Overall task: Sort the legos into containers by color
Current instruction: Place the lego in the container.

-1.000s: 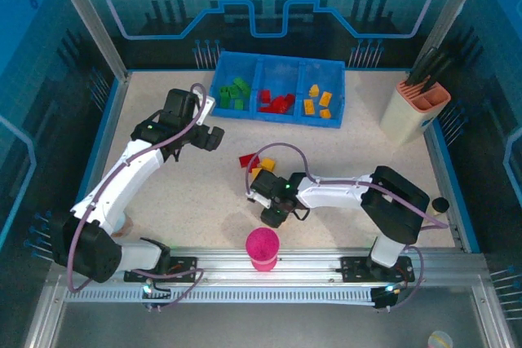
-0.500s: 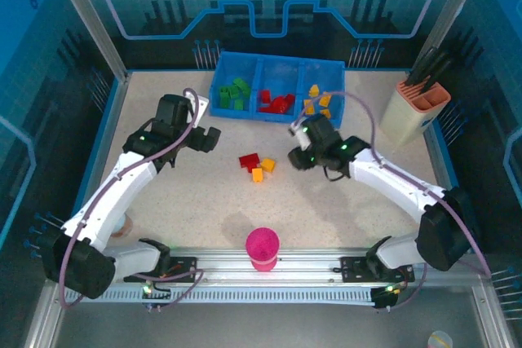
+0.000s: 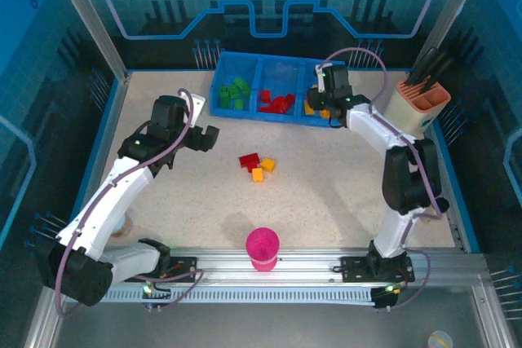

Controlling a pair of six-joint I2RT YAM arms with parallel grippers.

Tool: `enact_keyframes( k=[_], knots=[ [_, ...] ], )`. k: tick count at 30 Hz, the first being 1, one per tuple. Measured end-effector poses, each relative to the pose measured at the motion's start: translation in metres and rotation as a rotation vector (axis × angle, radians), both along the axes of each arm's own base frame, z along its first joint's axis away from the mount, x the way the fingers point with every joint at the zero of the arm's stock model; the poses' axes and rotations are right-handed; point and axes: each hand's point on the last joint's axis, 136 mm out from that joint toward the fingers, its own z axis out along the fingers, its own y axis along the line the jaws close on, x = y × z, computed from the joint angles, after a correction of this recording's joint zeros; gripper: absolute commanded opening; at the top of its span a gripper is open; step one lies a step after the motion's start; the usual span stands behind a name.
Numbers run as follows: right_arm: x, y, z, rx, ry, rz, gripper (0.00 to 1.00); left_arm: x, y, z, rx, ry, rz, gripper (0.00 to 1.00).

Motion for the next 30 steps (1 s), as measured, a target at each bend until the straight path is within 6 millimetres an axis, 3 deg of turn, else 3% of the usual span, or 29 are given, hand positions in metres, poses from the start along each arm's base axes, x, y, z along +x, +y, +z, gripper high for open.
enact_keyframes(
  k=[7, 13, 20, 24, 27, 30],
  knots=[
    [0.057, -0.009, -0.031, -0.001, 0.007, -0.044, 0.43, -0.001, -0.002, -0.002, -0.006, 0.011, -0.007, 0.99],
    [0.075, -0.006, -0.034, 0.001, 0.001, -0.046, 0.50, -0.003, -0.004, -0.006, -0.011, 0.029, -0.020, 0.99],
    [0.072, -0.005, -0.037, 0.004, 0.024, -0.033, 0.66, -0.003, -0.005, -0.011, -0.009, 0.051, -0.026, 0.99],
    [0.063, -0.002, -0.030, 0.000, 0.033, -0.004, 0.65, -0.001, -0.006, -0.013, -0.010, 0.055, -0.028, 0.99],
    [0.042, 0.005, -0.015, -0.003, 0.023, 0.063, 0.67, 0.001, -0.009, -0.014, -0.014, 0.051, -0.036, 0.99],
    [0.013, 0.027, 0.010, -0.007, -0.003, 0.177, 0.72, 0.004, -0.010, -0.014, -0.014, 0.046, -0.041, 0.99]
  ],
)
